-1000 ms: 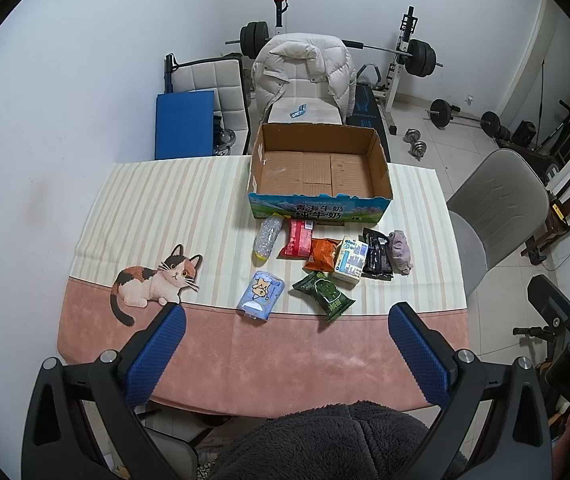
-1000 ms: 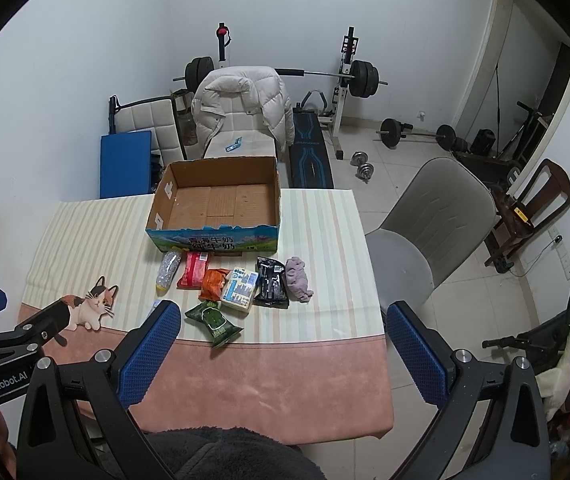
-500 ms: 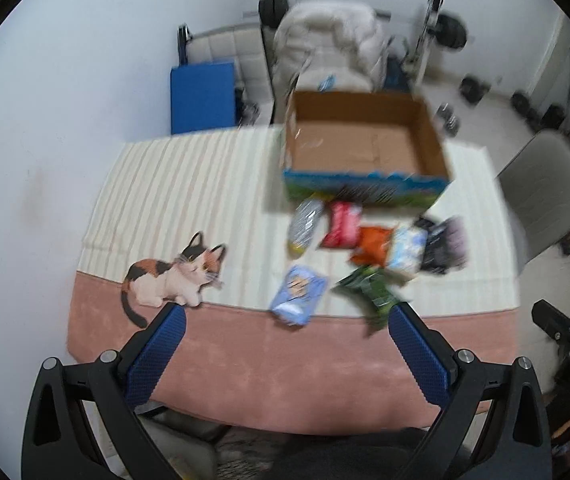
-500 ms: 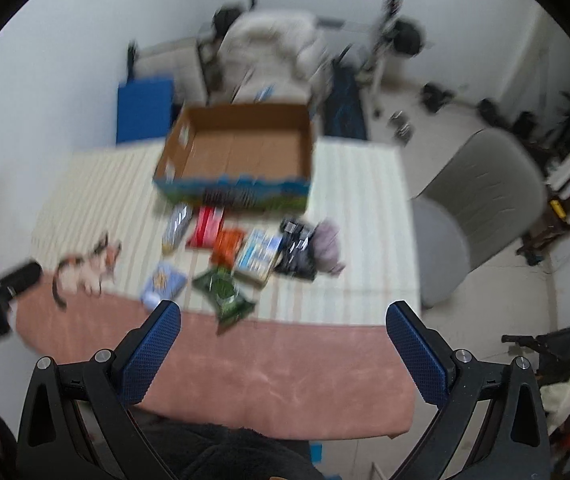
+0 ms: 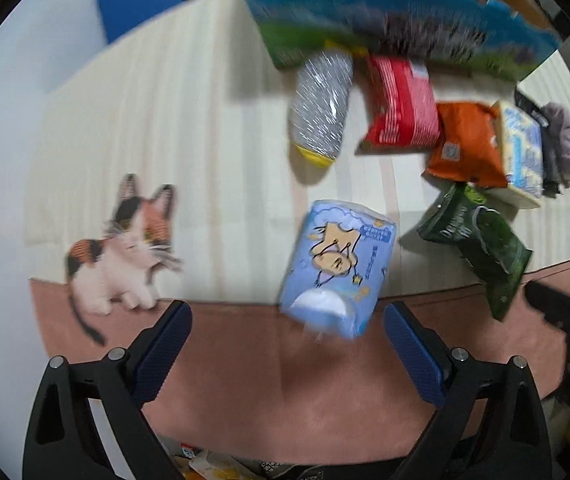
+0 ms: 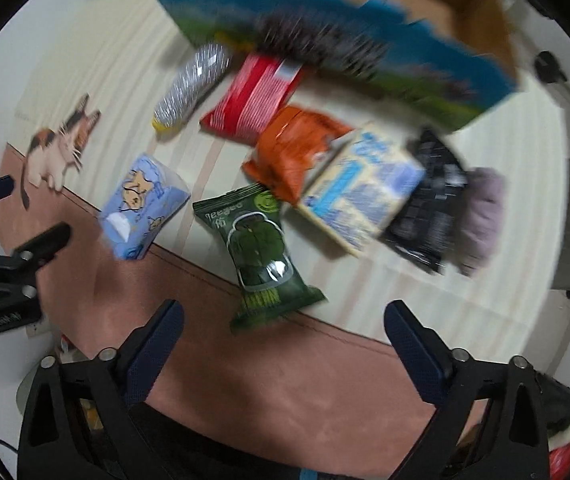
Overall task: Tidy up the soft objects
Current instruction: 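Grasp the blue tissue pack with left tool while right tool grasps the green seaweed bag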
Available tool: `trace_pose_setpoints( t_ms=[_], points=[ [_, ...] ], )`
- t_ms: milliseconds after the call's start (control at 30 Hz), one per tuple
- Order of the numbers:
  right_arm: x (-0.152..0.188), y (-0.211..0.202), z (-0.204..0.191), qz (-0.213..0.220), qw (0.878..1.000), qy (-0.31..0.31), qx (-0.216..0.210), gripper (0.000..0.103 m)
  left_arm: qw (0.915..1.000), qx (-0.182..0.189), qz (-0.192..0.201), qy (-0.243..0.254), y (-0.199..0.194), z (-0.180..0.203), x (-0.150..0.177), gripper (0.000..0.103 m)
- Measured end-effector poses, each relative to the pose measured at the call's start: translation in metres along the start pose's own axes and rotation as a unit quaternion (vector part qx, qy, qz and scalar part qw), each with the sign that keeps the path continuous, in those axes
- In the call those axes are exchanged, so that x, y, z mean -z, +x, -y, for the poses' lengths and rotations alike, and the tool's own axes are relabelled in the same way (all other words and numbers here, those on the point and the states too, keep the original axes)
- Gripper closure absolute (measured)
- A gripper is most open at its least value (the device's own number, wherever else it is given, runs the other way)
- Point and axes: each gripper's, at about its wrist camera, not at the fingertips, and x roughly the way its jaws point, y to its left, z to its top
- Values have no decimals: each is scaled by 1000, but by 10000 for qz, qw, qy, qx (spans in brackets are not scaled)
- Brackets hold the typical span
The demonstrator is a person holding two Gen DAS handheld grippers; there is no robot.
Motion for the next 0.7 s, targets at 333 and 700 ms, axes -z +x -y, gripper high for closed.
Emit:
trace_pose_setpoints(
  t_ms=[333,700],
  points=[
    [-21,91,2,-763,9949,611,-239,54,9962,511,-643,290,67,14,-25,5],
    [10,103,27,-825,9739,1983,-739,43,9913,1046,-798,84,90,15,-15,10]
  ],
)
